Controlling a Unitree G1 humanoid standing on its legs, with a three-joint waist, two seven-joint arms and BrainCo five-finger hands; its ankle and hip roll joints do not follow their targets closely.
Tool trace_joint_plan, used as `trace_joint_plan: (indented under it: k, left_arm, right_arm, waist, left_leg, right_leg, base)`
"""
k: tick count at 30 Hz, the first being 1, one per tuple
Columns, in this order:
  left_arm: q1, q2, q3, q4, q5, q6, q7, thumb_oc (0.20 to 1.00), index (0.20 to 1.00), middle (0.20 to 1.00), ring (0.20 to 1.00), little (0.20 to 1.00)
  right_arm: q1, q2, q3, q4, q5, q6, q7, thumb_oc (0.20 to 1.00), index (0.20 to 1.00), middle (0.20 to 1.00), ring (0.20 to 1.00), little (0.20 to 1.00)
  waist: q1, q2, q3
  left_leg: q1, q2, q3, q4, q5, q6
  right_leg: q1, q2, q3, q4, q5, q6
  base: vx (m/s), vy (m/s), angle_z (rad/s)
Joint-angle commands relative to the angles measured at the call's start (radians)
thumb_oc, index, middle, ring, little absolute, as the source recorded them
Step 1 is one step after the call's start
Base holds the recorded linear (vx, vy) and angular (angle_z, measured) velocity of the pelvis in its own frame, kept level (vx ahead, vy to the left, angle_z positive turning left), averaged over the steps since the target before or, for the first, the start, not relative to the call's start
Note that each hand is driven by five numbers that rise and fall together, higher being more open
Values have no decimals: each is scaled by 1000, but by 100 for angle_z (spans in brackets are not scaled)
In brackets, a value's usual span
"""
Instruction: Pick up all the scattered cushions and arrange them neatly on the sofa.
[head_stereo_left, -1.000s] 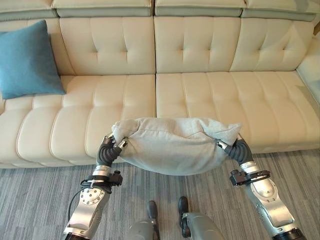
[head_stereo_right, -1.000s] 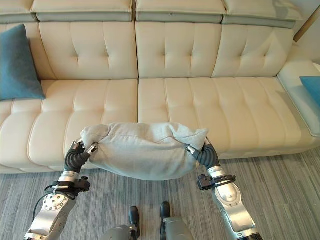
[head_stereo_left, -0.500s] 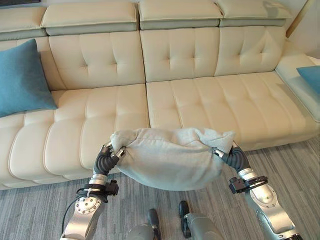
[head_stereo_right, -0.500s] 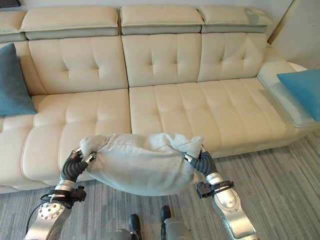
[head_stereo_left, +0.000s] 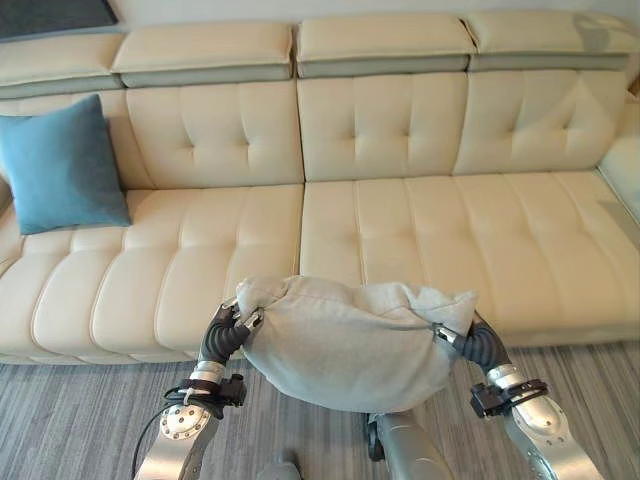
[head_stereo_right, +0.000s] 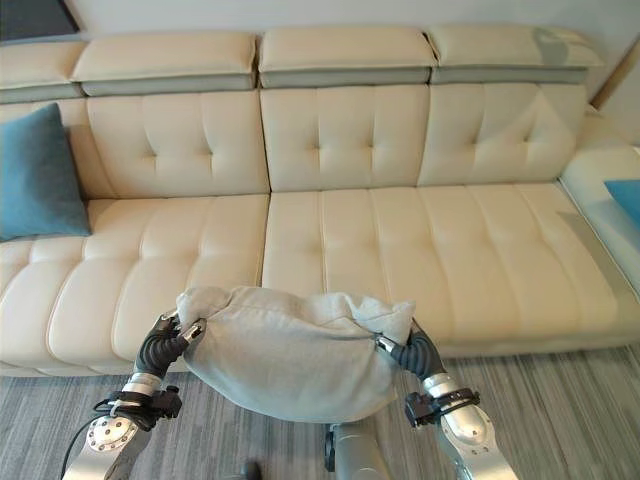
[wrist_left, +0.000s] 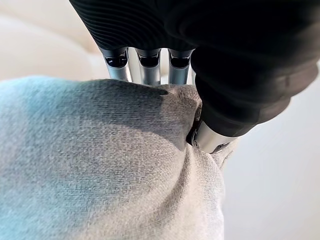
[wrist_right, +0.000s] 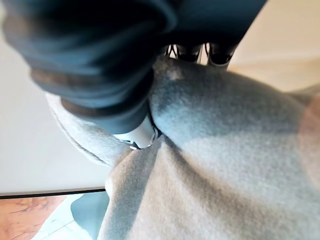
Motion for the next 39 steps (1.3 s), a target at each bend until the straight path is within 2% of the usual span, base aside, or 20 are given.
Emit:
trace_joint_plan:
  k: [1,2,6,9,12,16,18,22,23,24,25,29,31,33,35,39]
  left_arm:
    - [-59,20,52,-67,-38,-63,-28,200,200,200,200,200]
    - [-59,21,52,-67,-38,-63,-28,200,200,200,200,200]
    - [-74,26,52,-61,-10,-64,-27,200,200,200,200,200]
    - [-93,25,53,-65,5,-67,-16,200,200,200,200,200]
    - [-92,14,52,-73,4,-63,-13,200,200,200,200,200]
    - [-81,10,52,-75,0,-58,-21,200,200,200,200,200]
    - [-73,16,53,-77,-4,-54,-21,200,200,200,200,200]
    - [-75,33,59,-67,-11,-52,-16,200,200,200,200,200]
    - [-77,38,61,-66,-8,-51,-12,200,200,200,200,200]
    - [-80,52,69,-65,0,-51,-4,200,200,200,200,200]
    - [-81,52,70,-65,0,-51,-4,200,200,200,200,200]
    - [-103,80,90,-56,25,-60,28,200,200,200,200,200]
    - [-116,88,94,-51,35,-69,36,200,200,200,200,200]
    - [-134,92,94,-46,44,-78,48,200,200,200,200,200]
    - [-183,100,79,-32,46,-85,70,200,200,200,200,200]
    - [-266,107,59,-3,63,-98,106,200,200,200,200,200]
  right_arm:
    - [-79,-6,-56,-109,45,-86,-4,200,200,200,200,200]
    - [-79,-5,-57,-109,45,-86,-4,200,200,200,200,200]
    - [-88,-5,-76,-104,35,-88,-10,200,200,200,200,200]
    - [-106,-2,-75,-99,23,-89,-21,200,200,200,200,200]
    - [-106,10,-78,-95,23,-82,-27,200,200,200,200,200]
    - [-111,30,-61,-95,5,-74,-17,200,200,200,200,200]
    - [-126,44,-38,-87,-8,-67,-12,200,200,200,200,200]
    - [-150,56,-25,-85,-13,-68,-14,200,200,200,200,200]
    - [-159,60,-20,-86,-19,-68,-15,200,200,200,200,200]
    - [-179,72,-10,-92,-27,-71,-17,200,200,200,200,200]
    - [-180,72,-9,-92,-27,-72,-17,200,200,200,200,200]
    - [-260,99,39,-82,-29,-82,-27,200,200,200,200,200]
    - [-292,99,53,-82,-28,-87,-29,200,200,200,200,200]
    - [-333,96,64,-74,-23,-93,-35,200,200,200,200,200]
    - [-377,92,81,-56,-5,-93,-47,200,200,200,200,200]
    - [-458,105,107,-18,7,-103,-71,200,200,200,200,200]
  waist:
    - [0,-34,-24]
    - [0,-37,-26]
    - [22,-63,-14]
    - [41,-64,-5]
    - [53,-59,1]
    - [67,-44,-19]
    - [82,-48,-28]
    - [100,-56,-34]
    - [105,-56,-34]
    - [114,-60,-29]
    - [115,-61,-28]
    - [131,-66,4]
    - [137,-67,4]
    - [132,-64,1]
    - [130,-76,2]
    - [137,-83,7]
  left_leg:
    - [155,-47,109,-141,139,74]
    - [153,-51,111,-143,143,76]
    - [50,-87,142,-273,31,99]
    - [18,-101,127,-441,70,85]
    - [-11,-91,131,-467,122,69]
    - [47,-104,129,-540,123,80]
    - [78,-127,106,-551,116,94]
    - [96,-140,118,-550,95,117]
    - [99,-144,119,-552,90,124]
    - [108,-152,121,-551,75,142]
    - [108,-152,122,-551,74,143]
    - [116,-159,135,-542,58,170]
    - [132,-169,132,-551,50,174]
    - [159,-183,112,-578,46,174]
    - [176,-212,83,-591,42,172]
    - [164,-222,58,-580,35,170]
  right_leg:
    - [103,-6,49,-173,19,58]
    - [101,-10,51,-175,22,58]
    - [176,-39,66,-192,-5,73]
    - [219,-43,75,-211,-11,80]
    - [254,-48,76,-205,-27,77]
    - [282,-43,92,-192,-46,83]
    - [293,-56,110,-180,-47,95]
    - [299,-72,123,-156,-63,108]
    - [294,-74,125,-137,-67,113]
    - [268,-84,132,-66,-67,128]
    - [265,-85,134,-62,-69,128]
    - [162,-99,132,84,-16,160]
    - [141,-102,109,60,-16,155]
    - [116,-77,96,-4,-12,147]
    - [99,-55,104,-109,11,149]
    - [130,-66,103,-151,33,148]
  base:
    - [176,-73,-18]
    - [144,-46,-13]
    - [175,-14,-15]
    - [123,54,-11]
    - [136,93,-15]
    - [155,161,-18]
    - [171,211,-31]
    - [106,178,-28]
    - [94,254,-18]
    - [66,203,-24]
    - [52,203,-25]
    - [0,119,-10]
    - [91,114,-18]
    - [167,82,-19]
    - [177,56,16]
    - [84,-8,50]
